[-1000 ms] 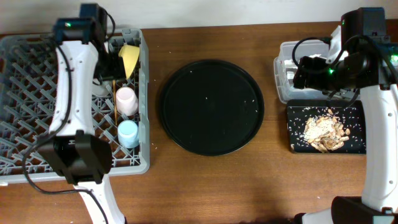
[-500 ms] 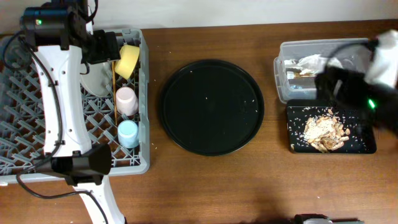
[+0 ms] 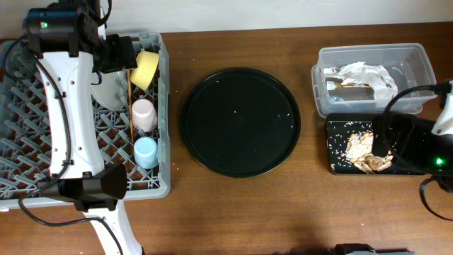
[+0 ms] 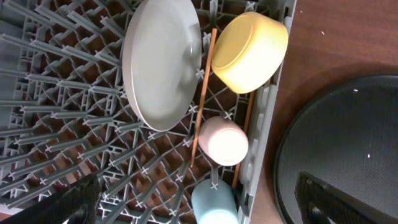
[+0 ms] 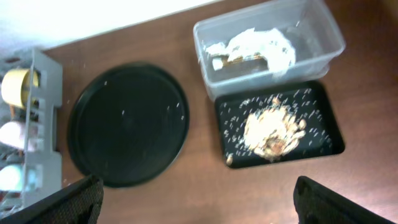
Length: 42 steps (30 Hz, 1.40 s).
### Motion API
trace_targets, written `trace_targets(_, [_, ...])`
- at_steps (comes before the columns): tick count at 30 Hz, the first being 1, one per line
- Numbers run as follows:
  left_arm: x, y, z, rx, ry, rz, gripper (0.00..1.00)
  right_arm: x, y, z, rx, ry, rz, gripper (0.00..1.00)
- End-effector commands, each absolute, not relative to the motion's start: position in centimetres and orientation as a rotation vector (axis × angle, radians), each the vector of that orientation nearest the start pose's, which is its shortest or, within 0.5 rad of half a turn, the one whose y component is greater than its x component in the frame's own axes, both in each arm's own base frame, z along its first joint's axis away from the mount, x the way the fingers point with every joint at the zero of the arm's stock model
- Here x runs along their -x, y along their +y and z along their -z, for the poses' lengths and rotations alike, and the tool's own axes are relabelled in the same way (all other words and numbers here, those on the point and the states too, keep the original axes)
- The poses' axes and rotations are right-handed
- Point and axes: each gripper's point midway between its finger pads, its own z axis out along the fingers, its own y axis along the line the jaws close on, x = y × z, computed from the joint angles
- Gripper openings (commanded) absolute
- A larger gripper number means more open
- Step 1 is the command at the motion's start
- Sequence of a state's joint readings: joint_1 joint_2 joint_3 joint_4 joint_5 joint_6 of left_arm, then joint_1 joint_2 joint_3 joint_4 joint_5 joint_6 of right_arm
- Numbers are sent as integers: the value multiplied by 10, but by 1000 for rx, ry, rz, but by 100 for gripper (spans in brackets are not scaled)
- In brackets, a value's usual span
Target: Sort waste into correct bins and load items into the dishwasher rack
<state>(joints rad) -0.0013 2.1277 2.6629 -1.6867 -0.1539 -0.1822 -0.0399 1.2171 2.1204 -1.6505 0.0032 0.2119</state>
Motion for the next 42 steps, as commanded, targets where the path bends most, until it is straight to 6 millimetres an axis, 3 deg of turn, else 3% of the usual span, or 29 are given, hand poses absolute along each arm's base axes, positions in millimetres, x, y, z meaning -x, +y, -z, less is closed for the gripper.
trace_targets(1, [-437, 24, -297, 283, 2678, -142, 99, -219, -20, -451, -258, 2143, -12, 99])
trace_targets(5, [-437, 23, -297, 282, 2677, -141, 99, -223, -20, -464, -243, 1977, -23, 98])
trace_targets(10, [-437, 24, -297, 283, 2677, -142, 99, -232, -20, -429, -230, 1846, -33, 98])
trace_targets(13, [-437, 23, -297, 282, 2677, -141, 99, -239, -15, -367, -198, 1758, -70, 98])
trace_targets(20, [-437, 24, -297, 283, 2677, -142, 99, -237, -5, -269, -133, 1566, -122, 98])
trace_targets(24, [-437, 24, -297, 283, 2677, -142, 99, -236, 0, -221, -115, 1561, -143, 98])
trace_targets(28, [-437, 23, -297, 282, 2677, -141, 99, -239, -1, -199, -118, 1576, -142, 98])
trace_targets(39, [-437, 23, -297, 282, 2677, -141, 99, -246, -1, -185, -110, 1528, -138, 98])
trace_targets(42, [-437, 23, -297, 282, 2677, -141, 99, -246, 2, -156, -109, 1645, -156, 99])
